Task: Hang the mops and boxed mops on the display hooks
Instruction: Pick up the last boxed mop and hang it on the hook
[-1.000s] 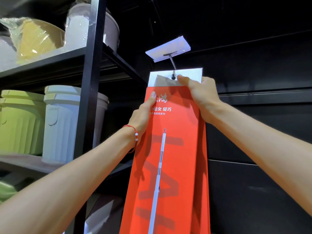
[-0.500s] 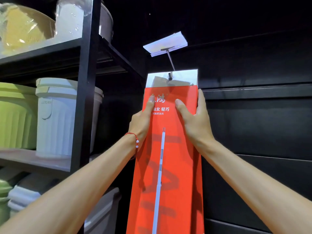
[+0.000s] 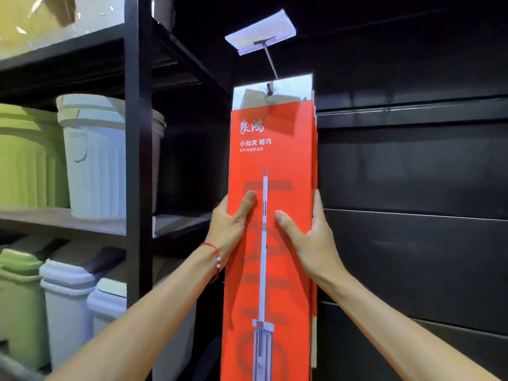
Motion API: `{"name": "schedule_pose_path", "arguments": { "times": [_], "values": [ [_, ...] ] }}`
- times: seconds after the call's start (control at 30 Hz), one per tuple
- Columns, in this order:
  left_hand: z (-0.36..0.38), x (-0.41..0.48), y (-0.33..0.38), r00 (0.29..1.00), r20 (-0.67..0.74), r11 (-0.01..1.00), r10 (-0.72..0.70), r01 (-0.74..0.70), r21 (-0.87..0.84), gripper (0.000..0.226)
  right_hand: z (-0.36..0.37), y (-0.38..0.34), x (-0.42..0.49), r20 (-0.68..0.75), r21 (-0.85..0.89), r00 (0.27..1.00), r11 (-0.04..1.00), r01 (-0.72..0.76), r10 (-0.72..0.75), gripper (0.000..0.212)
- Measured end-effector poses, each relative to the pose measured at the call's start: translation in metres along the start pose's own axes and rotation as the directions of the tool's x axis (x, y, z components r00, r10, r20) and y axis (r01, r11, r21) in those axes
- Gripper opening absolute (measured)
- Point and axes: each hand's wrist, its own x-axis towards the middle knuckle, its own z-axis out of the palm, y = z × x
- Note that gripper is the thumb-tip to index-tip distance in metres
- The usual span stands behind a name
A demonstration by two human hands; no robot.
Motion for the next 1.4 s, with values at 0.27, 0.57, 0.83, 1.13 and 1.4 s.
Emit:
{"name": "schedule_pose_path", "arguments": {
  "times": [0.27,0.57,0.83,1.13,1.4],
  "values": [
    [0.008,-0.043,-0.034,0.966,-0.252,0.974,0.059,0.000,0.227,0.048,-0.028,0.025,-0.062,0.319,-0.192,0.948,0.980,0.054,0.010,0.108],
    [0.022,-0.111,-0.068,0.944,-0.007,0.613,0.329,-0.208,0.762,0.064,-0.048,0.057,-0.092,0.514,-0.272,0.856,0.957,0.098,0.059,0.078],
    [0.049,-0.131,-0.080,0.951,-0.002,0.677,0.308,-0.217,0.703,0.075,-0.055,0.098,-0.109,0.516,-0.217,0.850,0.976,0.006,0.109,0.072],
    [0.061,-0.129,-0.097,0.928,-0.006,0.617,0.372,-0.242,0.749,0.107,-0.059,0.148,-0.093,0.517,-0.140,0.798,0.950,-0.278,0.310,0.071],
    [0.065,-0.129,-0.116,0.909,-0.101,0.580,0.403,-0.168,0.797,0.091,-0.062,0.185,-0.092,0.591,-0.190,0.771,0.970,-0.154,0.238,0.067]
  ]
}}
